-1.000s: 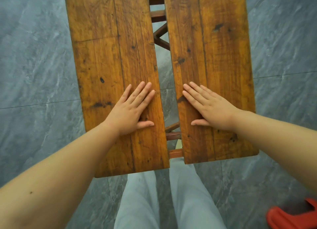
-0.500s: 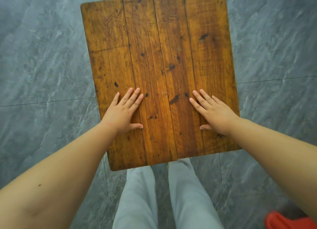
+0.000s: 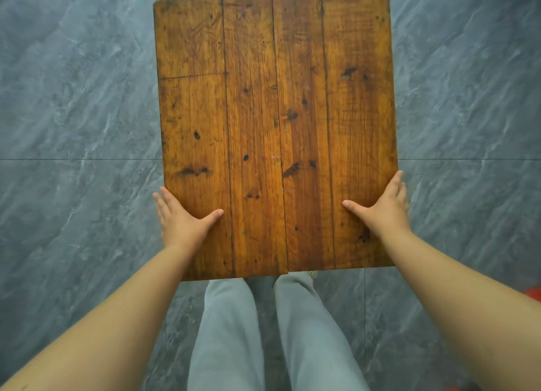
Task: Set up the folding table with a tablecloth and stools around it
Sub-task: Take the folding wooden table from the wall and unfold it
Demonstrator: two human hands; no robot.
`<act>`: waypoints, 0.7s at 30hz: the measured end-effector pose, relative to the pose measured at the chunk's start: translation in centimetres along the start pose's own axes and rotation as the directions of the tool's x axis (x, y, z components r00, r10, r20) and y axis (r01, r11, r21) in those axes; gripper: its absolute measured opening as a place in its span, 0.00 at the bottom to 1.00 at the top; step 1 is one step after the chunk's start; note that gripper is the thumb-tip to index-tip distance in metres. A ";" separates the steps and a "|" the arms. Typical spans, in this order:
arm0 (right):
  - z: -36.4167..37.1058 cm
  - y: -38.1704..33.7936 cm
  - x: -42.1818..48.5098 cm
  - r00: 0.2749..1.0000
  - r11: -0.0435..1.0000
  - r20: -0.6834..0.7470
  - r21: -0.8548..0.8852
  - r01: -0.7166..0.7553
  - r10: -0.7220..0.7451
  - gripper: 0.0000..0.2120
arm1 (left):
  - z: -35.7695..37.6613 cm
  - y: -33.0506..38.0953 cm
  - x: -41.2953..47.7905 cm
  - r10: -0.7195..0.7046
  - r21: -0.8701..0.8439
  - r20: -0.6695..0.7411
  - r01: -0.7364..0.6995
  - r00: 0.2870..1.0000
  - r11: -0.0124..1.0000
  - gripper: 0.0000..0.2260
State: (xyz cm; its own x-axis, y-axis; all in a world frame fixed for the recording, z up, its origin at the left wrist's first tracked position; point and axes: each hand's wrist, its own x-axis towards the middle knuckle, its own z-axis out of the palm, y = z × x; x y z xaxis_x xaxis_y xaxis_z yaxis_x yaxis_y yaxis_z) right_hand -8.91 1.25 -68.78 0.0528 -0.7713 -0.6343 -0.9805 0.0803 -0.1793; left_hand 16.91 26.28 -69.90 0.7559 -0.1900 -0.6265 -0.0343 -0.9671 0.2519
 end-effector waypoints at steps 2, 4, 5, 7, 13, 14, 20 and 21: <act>0.1 0.7 -0.1 1.000 1.000 0.001 -0.010 0.021 -0.021 0.61 | 0.2 0.0 0.0 -0.010 -0.057 -0.012 0.009 1.000 0.998 0.58; 0.2 1.1 -0.2 1.000 0.999 -0.005 -0.029 0.030 -0.030 0.60 | 0.3 -0.2 0.2 -0.001 -0.061 -0.026 0.000 1.000 0.998 0.58; 0.2 1.2 -0.3 1.000 0.999 -0.004 -0.028 0.031 -0.031 0.60 | 0.3 -0.3 0.1 0.005 -0.060 -0.031 -0.007 1.000 0.998 0.58; 0.4 1.3 -0.6 1.000 0.999 -0.006 -0.016 0.029 -0.029 0.60 | 0.5 -0.8 0.0 0.030 -0.047 -0.042 -0.031 0.999 0.998 0.57; 2.7 3.3 -3.4 1.000 1.000 -0.020 -0.001 -0.016 0.016 0.60 | 0.0 -3.0 -0.5 0.093 -0.023 -0.025 -0.094 0.995 0.995 0.57; 3.3 3.8 -4.2 0.999 1.000 -0.020 0.014 -0.026 0.026 0.61 | -0.1 -3.6 -0.8 0.102 -0.012 -0.027 -0.102 0.994 0.995 0.57; 5.3 6.6 -8.0 0.997 0.995 0.005 0.061 -0.074 0.074 0.61 | 0.6 -6.9 -3.3 0.095 0.006 0.003 -0.095 0.996 0.995 0.57; 5.8 7.0 -8.7 0.997 0.995 0.005 0.066 -0.079 0.079 0.61 | 0.6 -7.5 -3.6 0.097 0.008 0.003 -0.097 0.995 0.995 0.57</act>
State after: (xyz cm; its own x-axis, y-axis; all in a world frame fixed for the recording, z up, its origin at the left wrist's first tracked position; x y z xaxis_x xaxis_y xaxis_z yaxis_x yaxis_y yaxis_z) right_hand -15.10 12.16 -68.88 -0.0236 -0.7593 -0.6503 -0.9669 0.1827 -0.1783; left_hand 14.03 34.10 -70.01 0.7467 -0.2835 -0.6016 -0.1130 -0.9455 0.3054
